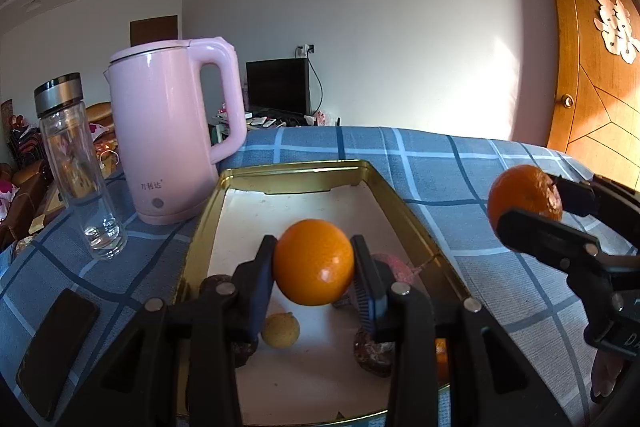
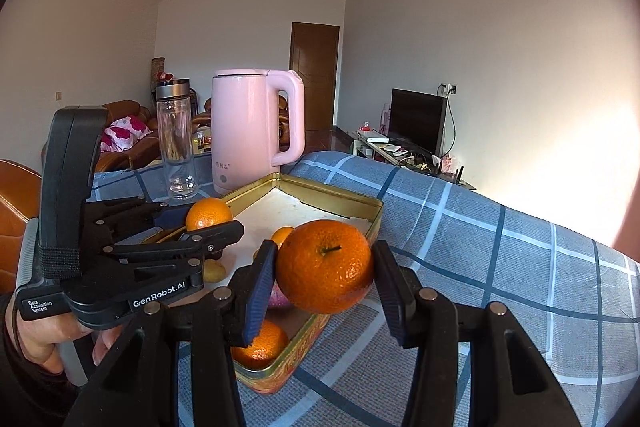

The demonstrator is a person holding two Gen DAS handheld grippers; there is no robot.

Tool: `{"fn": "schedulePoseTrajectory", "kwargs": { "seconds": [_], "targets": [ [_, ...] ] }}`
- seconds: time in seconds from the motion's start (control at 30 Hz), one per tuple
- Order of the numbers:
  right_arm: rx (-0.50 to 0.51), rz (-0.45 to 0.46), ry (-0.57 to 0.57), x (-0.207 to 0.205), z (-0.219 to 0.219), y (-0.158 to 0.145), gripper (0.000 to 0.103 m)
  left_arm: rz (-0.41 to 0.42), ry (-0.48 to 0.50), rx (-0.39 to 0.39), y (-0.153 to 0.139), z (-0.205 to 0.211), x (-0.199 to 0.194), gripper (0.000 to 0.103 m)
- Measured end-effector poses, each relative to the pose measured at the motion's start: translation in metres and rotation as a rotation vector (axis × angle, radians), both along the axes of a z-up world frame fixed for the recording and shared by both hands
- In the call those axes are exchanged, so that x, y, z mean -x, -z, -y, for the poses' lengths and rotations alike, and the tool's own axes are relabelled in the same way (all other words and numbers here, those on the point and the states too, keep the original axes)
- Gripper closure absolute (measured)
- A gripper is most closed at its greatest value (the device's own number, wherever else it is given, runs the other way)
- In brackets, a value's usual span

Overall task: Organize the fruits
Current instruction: 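Lower both oranges into the tin tray with both grippers, then open both grippers to release the oranges in the tray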

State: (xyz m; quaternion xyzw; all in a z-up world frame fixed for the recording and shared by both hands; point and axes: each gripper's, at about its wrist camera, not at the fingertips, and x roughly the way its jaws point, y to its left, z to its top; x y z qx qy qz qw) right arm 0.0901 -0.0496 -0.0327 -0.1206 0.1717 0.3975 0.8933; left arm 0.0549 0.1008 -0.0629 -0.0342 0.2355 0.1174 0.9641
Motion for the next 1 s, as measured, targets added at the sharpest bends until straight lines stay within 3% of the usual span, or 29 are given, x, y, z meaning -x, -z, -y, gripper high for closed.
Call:
{"fn": "schedulePoseTrajectory", "kwargs": {
  "seconds": [0.47,1.0],
  "targets": [
    [0.042,-0.029,-0.065,0.002,-0.046,0.015,0.053,-0.046,-0.036,0.029,0.012,-0.029,0.006,0.065],
    [0.128,-0.140,-0.120,-0.009,-0.076,0.041,0.052,-0.095,-0.039,0.041,0.016,-0.037,0.007,0.064]
  ]
}}
